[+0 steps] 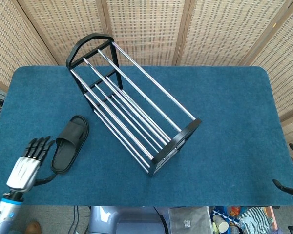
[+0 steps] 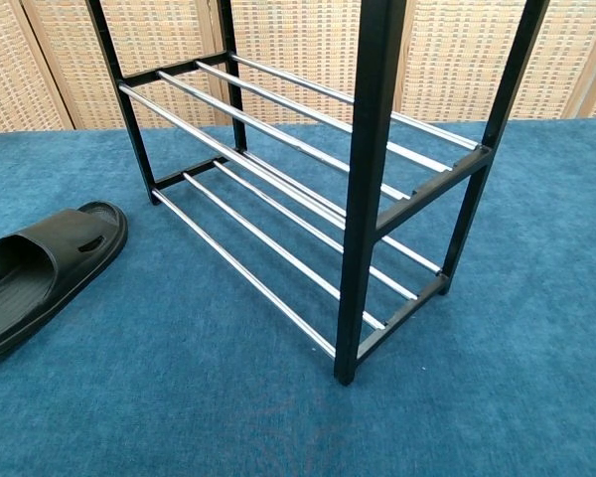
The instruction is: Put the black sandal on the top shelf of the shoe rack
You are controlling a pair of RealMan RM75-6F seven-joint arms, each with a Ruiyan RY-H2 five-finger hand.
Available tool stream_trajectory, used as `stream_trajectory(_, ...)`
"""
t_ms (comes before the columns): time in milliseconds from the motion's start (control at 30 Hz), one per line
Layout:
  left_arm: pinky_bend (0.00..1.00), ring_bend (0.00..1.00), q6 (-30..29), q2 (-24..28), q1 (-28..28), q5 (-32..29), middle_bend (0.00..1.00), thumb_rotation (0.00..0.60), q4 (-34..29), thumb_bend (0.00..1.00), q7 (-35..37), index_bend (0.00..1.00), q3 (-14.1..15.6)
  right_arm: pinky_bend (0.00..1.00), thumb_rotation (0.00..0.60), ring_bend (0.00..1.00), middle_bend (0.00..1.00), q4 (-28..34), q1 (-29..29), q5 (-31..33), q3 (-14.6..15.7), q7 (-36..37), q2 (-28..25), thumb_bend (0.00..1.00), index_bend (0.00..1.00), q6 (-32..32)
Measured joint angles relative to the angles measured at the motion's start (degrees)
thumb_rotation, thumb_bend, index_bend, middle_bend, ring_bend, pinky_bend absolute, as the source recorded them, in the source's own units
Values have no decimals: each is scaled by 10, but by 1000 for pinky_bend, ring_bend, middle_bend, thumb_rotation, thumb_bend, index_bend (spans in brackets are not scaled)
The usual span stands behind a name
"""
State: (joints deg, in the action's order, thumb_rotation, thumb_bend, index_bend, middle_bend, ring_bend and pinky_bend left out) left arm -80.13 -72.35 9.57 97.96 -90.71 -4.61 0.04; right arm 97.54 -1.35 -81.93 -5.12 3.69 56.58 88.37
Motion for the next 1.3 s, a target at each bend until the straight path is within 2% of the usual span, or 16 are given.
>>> stream_trajectory(67, 46, 0, 18, -6, 19, 23, 0, 600, 11, 314, 27, 21, 8, 0, 600, 0, 0, -1, 0, 2, 0, 2, -1, 0, 0, -2)
stream_trajectory(100, 56, 0, 26, -9, 30, 34, 0, 600, 19, 339, 50, 33, 13, 0, 600, 0, 0, -2, 0, 3, 0, 3, -1, 0, 0, -3)
stream_trajectory(333, 73, 0, 68, -40, 78, 73, 0, 600, 75, 347, 237, 43, 52, 0, 600, 0, 0, -2, -1, 1, 1, 3, -2, 0, 0, -4)
stream_trajectory(500, 75, 0, 100, -77, 96, 71, 0, 600, 125, 348, 367, 42, 83, 0, 600, 0, 0, 1, -1, -2, 3, 4, -1, 0, 0, -5)
stream_trajectory(633, 78, 0, 107, -101, 96, 60, 0, 600, 161, 348, 428, 43, 102, 0, 600, 0, 0, 1, 1, -5, 6, 4, -1, 0, 0, -10)
stream_trajectory(833, 87, 0, 106, -124, 91, 51, 0, 600, 204, 347, 490, 42, 124, 0, 600, 0, 0, 1, 2, -2, 5, 13, -3, 0, 0, -13)
stream_trajectory(967, 90, 0, 104, -136, 85, 34, 0, 600, 224, 347, 498, 42, 127, 0, 600, 0, 0, 1, 1, 1, 4, 19, -6, 0, 0, -13)
stream_trajectory(1133, 90, 0, 121, -136, 77, -7, 0, 600, 223, 348, 485, 42, 121, 0, 600, 0, 0, -1, 2, 0, 4, 22, -6, 0, 0, -15)
stream_trajectory(1300, 89, 0, 114, -128, 63, -43, 0, 600, 216, 347, 472, 42, 100, 0, 600, 0, 0, -2, 2, 2, 4, 23, -6, 0, 0, -15)
